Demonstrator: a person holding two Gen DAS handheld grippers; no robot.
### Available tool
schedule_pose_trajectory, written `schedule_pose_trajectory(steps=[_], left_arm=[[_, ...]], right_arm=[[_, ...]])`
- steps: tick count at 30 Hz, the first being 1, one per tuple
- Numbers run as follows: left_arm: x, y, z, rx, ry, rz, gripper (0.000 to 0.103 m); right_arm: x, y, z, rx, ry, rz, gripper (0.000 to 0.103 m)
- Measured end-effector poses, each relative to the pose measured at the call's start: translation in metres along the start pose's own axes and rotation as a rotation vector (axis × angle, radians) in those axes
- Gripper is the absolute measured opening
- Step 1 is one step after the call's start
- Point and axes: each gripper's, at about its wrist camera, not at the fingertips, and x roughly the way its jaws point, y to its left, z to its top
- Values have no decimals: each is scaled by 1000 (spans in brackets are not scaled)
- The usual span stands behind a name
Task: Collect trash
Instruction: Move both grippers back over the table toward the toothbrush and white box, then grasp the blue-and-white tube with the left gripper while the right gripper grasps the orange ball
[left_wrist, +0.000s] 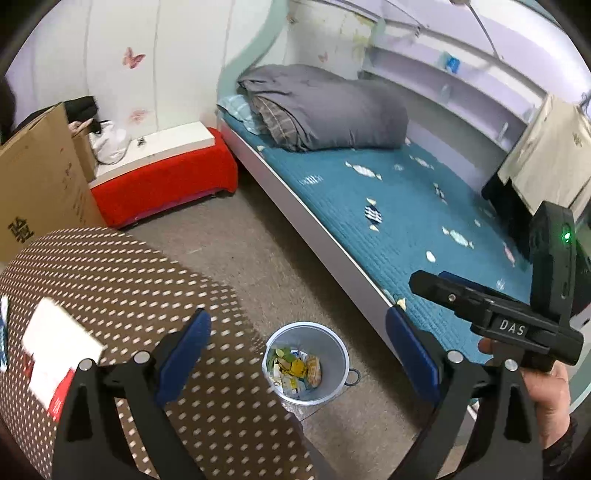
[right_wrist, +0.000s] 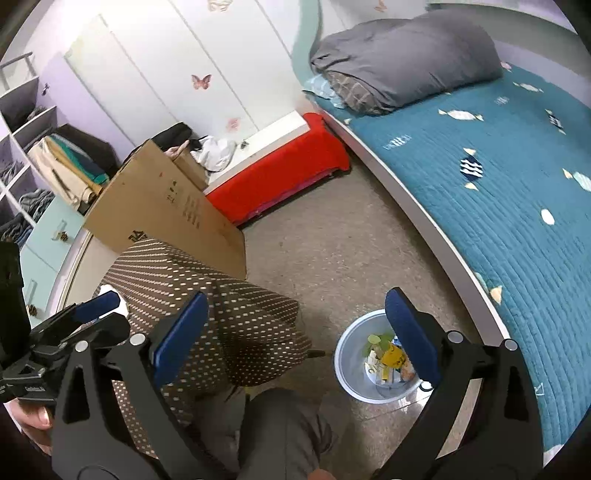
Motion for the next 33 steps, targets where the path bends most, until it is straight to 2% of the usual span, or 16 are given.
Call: schedule_pose_trajectory(steps=[16, 24, 33], left_arm=[[-100, 101, -42, -168, -150, 137, 93], [-123, 171, -65, -289, -182, 215, 93], [-122, 248, -88, -386, -166, 322, 93]], right_arm=[[15, 130, -9, -213, 43, 113, 95], [37, 192, -22, -320, 96, 164, 95], [76, 246, -24, -413, 156, 209, 95]])
